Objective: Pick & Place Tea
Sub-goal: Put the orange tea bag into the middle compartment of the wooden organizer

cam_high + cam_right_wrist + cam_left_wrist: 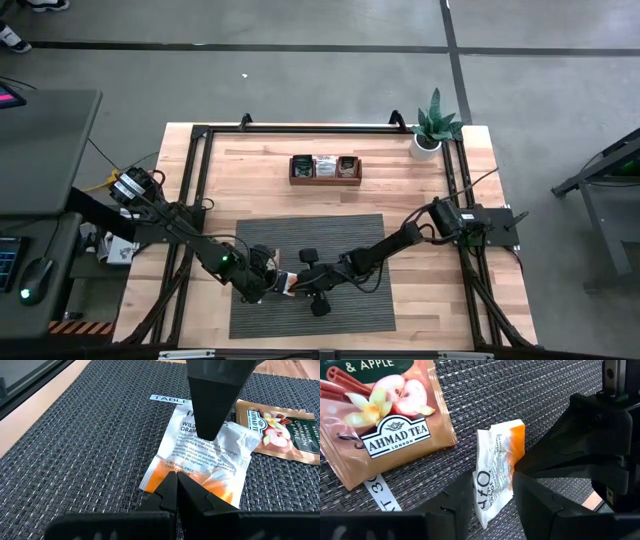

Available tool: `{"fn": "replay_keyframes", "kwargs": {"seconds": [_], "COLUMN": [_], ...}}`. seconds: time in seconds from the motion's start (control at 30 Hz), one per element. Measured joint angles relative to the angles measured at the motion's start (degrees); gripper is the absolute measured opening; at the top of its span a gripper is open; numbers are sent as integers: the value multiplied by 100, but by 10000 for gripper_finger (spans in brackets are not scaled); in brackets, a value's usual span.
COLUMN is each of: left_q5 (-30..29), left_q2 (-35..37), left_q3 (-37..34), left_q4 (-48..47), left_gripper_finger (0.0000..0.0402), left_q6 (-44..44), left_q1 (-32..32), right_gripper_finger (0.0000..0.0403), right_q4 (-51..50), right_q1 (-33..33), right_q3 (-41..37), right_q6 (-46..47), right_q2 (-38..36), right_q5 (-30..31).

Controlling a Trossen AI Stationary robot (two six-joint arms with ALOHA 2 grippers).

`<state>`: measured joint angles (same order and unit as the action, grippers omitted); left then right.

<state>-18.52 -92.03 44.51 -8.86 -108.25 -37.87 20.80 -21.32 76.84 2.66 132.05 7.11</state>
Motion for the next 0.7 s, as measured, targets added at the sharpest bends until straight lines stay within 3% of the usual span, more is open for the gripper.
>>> {"fn": "replay_keyframes", "kwargs": {"seconds": [0.37,0.7], "left_q5": [82,102], "left_q2": [0,0], "left_q3": [0,0], "left_q4": [-28,-48], "left_gripper_finger": [9,2], "left_q6": [154,566], "left_q1": [-2,0], "right_gripper_finger": [0,1], "right_q4": [0,116], "right_q1": [-8,-9], "right_q3": [0,-7], "right_q6": [2,4], "right_q2": [0,-11], "right_q5": [4,-18]}}
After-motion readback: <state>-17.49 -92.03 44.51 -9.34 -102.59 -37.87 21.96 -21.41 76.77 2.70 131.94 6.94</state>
